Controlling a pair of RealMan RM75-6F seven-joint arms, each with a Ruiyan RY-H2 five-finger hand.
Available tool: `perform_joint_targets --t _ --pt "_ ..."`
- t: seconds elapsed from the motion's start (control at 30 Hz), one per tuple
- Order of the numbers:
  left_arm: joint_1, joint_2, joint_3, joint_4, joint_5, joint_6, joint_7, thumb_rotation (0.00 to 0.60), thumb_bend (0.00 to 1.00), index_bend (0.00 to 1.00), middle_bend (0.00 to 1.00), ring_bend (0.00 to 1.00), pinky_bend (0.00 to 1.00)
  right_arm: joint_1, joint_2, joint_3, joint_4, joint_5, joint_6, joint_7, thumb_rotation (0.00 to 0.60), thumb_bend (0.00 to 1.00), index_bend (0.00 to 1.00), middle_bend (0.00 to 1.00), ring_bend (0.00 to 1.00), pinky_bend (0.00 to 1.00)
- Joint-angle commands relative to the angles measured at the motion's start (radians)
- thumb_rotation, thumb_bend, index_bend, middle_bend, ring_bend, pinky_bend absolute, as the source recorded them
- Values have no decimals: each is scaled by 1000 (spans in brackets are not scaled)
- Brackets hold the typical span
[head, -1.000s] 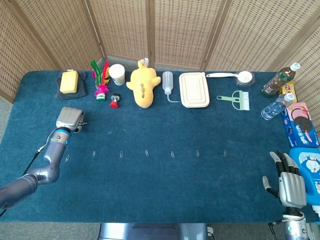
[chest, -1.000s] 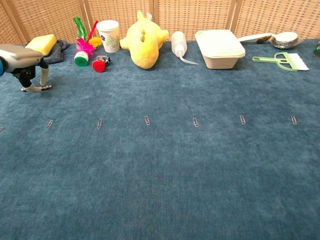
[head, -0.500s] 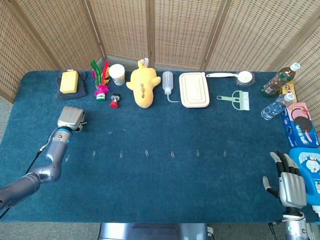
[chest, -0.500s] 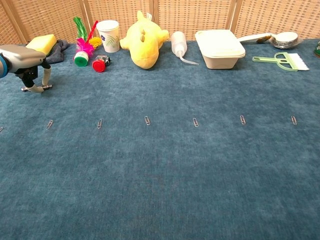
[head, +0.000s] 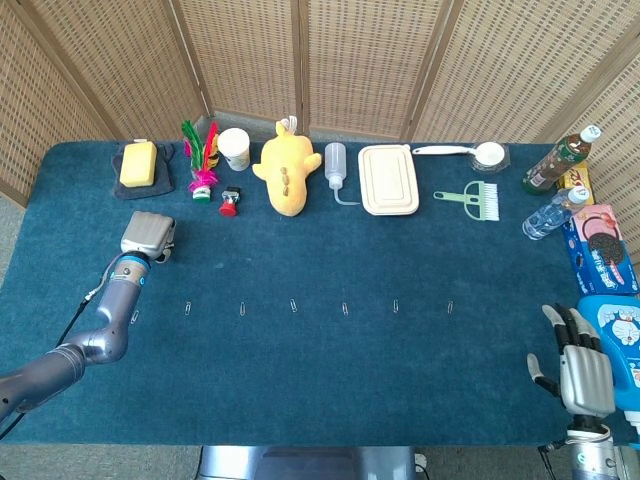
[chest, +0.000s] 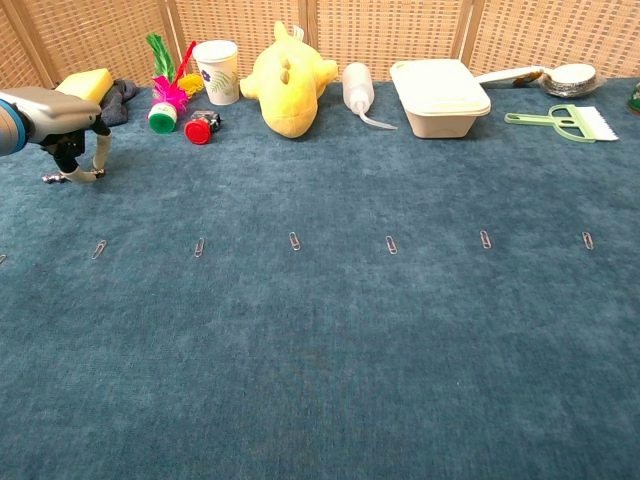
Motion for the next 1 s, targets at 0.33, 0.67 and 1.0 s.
perform_joint_targets --t 0.33,0.67,1.0 --pt "-2 11 11 -21 -35 1 32 600 543 492 910 811 862 -2 -6 -2 8 0 1 0 600 392 126 134 81 140" --pt "-3 27 22 -49 -64 13 59 600 543 496 910 811 862 0 -10 -2 14 -2 -3 2 600 392 125 134 81 140" --pt "-12 22 32 -47 -94 17 88 600 549 516 910 812 862 0 -14 -3 17 0 -6 1 600 392 121 134 81 141"
